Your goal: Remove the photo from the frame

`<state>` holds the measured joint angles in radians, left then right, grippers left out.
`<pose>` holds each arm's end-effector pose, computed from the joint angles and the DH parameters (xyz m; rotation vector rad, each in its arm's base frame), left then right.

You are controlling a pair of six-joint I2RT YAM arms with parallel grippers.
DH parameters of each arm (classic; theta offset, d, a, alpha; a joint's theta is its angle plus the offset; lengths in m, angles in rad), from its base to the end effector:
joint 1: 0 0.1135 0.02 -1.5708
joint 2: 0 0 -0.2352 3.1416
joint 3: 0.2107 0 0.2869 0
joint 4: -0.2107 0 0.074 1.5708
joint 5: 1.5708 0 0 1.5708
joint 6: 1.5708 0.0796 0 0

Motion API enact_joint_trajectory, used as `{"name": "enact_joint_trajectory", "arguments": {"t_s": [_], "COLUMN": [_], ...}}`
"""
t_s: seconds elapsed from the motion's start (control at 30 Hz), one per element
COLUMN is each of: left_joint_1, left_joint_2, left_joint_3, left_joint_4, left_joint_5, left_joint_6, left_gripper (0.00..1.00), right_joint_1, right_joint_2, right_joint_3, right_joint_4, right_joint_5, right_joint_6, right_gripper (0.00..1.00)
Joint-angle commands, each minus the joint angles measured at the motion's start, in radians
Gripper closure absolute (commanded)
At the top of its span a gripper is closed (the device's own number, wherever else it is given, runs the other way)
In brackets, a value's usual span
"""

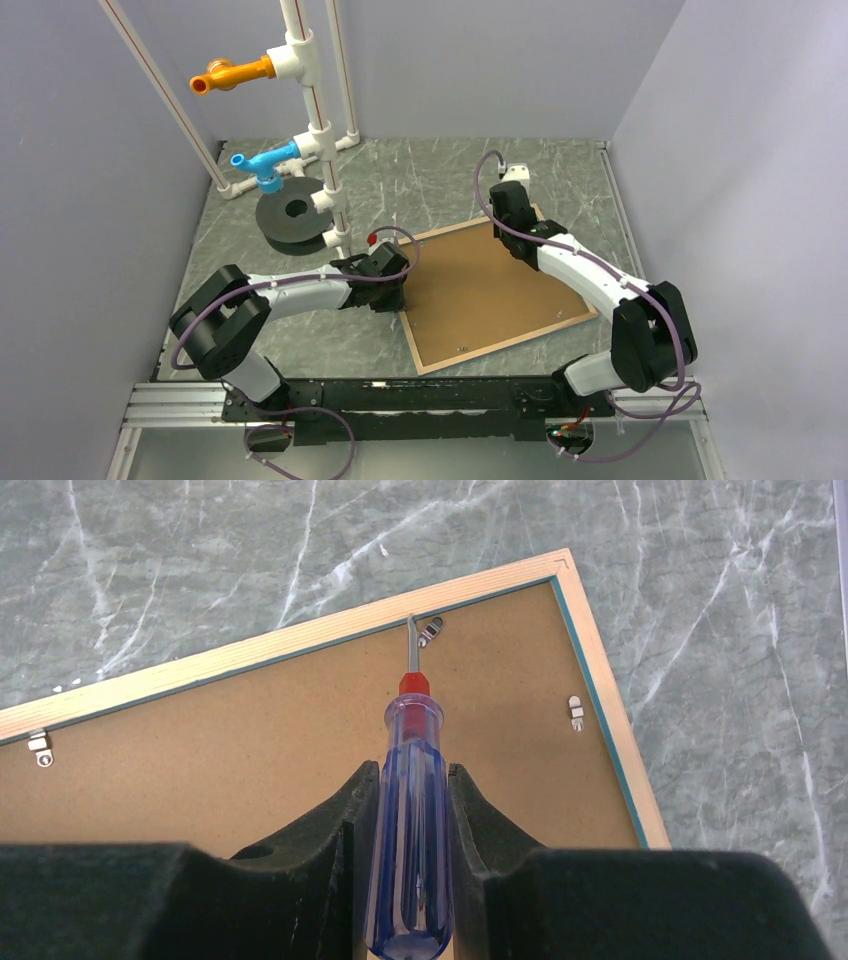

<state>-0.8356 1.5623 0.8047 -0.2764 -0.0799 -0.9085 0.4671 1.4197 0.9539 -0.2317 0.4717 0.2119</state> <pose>0.2337 -0.2490 0.0677 -0.1277 2.6904 -0.4979 0.3496 0.1358 0.1805 -0.0347 2.1838 -0.1545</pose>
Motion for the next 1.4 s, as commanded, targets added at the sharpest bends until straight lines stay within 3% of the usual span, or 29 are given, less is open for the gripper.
{"name": "enact_joint_trajectory", "arguments": {"t_s": [0.0,0.63,0.9,1.1,1.37], "left_joint_1": [-0.005,-0.005,-0.006,-0.006,-0.006], "left_joint_2": [0.017,0.028,0.024,0.022,0.026], "left_joint_3": [-0.018,-0.011,-0.01,-0.011,-0.013], "left_joint_4": [-0.036,-0.051,-0.057,-0.052,-0.062], "left_joint_5": [-0.021,-0.033,-0.039,-0.037,-0.047], "left_joint_6": [0.005,-0.003,-0.007,-0.012,-0.025], "left_gripper": [1.0,1.0,1.0,1.0,1.0], "right_joint_1": [-0.015,-0.013,-0.013,-0.002,0.016], "right_joint_2": [0.01,-0.051,0.001,0.041,0.064], "right_joint_3": [-0.003,-0.058,-0.048,-0.013,0.029], "right_joint_4": [0.043,0.032,0.052,-0.03,-0.118], "right_joint_5": [0.021,-0.065,0.015,0.146,0.154], "right_joint_6": [-0.001,0.027,0.022,0.043,0.066], "right_gripper": [1.0,1.0,1.0,1.0,1.0]}}
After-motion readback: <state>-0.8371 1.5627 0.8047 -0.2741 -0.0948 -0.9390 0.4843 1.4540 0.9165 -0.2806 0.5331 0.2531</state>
